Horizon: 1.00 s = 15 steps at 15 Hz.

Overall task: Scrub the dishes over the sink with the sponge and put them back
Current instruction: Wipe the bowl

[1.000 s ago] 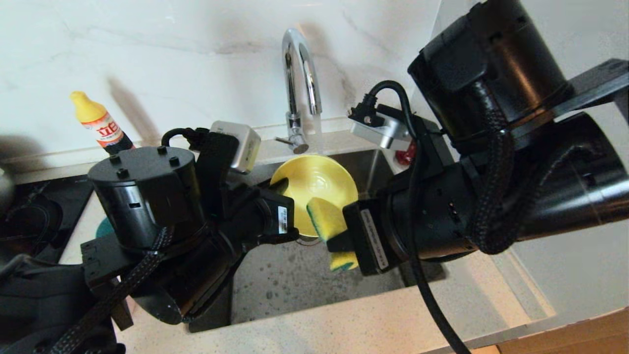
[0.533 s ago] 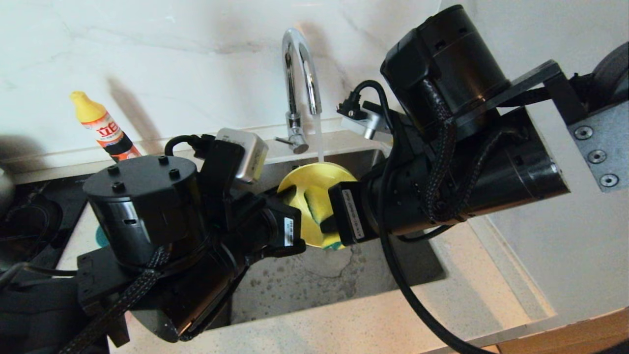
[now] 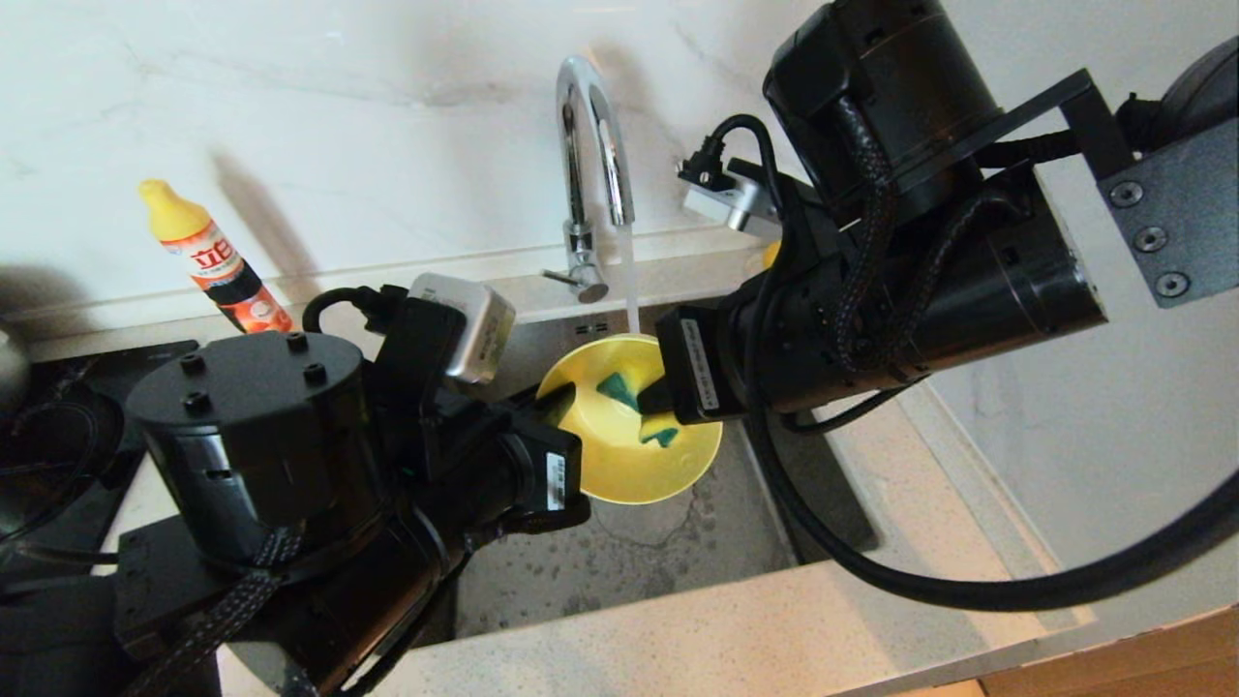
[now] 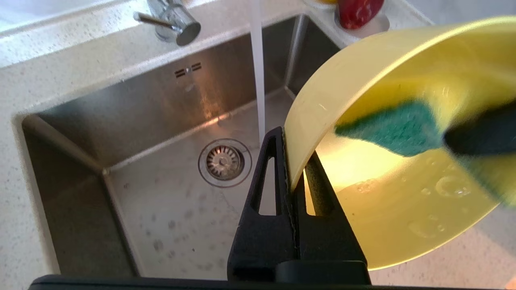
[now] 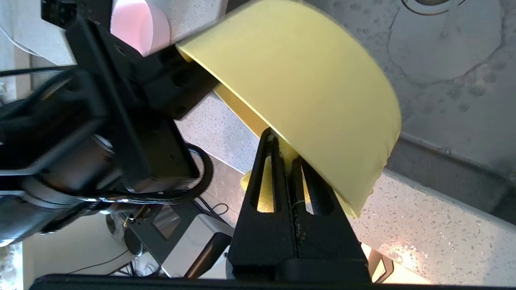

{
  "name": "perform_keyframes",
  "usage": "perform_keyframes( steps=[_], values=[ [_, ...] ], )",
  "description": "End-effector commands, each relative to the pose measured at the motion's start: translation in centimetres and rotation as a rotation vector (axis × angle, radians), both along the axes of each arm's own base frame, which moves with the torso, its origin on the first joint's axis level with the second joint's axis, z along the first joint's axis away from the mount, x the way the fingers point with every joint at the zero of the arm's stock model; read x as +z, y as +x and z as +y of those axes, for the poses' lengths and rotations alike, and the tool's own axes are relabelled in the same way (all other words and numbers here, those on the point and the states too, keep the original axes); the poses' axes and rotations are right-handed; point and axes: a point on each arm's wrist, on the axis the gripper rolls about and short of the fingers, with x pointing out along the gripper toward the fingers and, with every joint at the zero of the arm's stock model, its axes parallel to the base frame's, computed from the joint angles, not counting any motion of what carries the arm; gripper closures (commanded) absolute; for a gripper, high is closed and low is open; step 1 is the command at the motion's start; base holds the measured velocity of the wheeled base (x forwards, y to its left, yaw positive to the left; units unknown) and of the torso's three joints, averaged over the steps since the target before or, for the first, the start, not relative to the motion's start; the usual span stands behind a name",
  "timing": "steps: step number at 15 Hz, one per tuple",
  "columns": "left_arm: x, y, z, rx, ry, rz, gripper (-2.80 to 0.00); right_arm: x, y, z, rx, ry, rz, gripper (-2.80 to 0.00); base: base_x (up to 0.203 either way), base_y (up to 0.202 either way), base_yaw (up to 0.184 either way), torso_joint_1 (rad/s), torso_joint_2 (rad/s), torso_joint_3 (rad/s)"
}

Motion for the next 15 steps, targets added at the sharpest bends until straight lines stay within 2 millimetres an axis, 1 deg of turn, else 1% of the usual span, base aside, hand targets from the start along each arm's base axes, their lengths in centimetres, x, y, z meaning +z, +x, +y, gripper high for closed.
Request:
perform_keyframes(
  steps=[1,5,7,12,15],
  values=[
    [-0.5,0.0,0.0,0.002,0.013,0.01,0.0,0.8,-0.7,-0.4,0.006,0.015,-0.01,0.0,0.0,0.0,0.0,0.0,0.0,0.0],
    [-1.0,0.2,-0.2,0.005,0.018,0.025,0.0,1.4,-1.8,-0.8,0.026,0.019,-0.012,0.0,0.0,0.0,0.0,0.0,0.0,0.0],
    [-0.7,0.2,-0.2,0.006,0.007,0.021,0.0,1.5,-2.1,-1.3,0.025,0.009,-0.003,0.0,0.0,0.0,0.0,0.0,0.0,0.0],
    [0.2,0.3,0.0,0.022,-0.037,-0.014,0.0,0.3,-2.7,-2.1,0.006,-0.057,0.079,0.0,0.0,0.0,0.0,0.0,0.0,0.0],
    [0.7,0.4,-0.1,0.022,-0.057,-0.032,0.0,-0.4,-2.4,-1.7,0.007,-0.076,0.094,0.0,0.0,0.0,0.0,0.0,0.0,0.0]
  ],
)
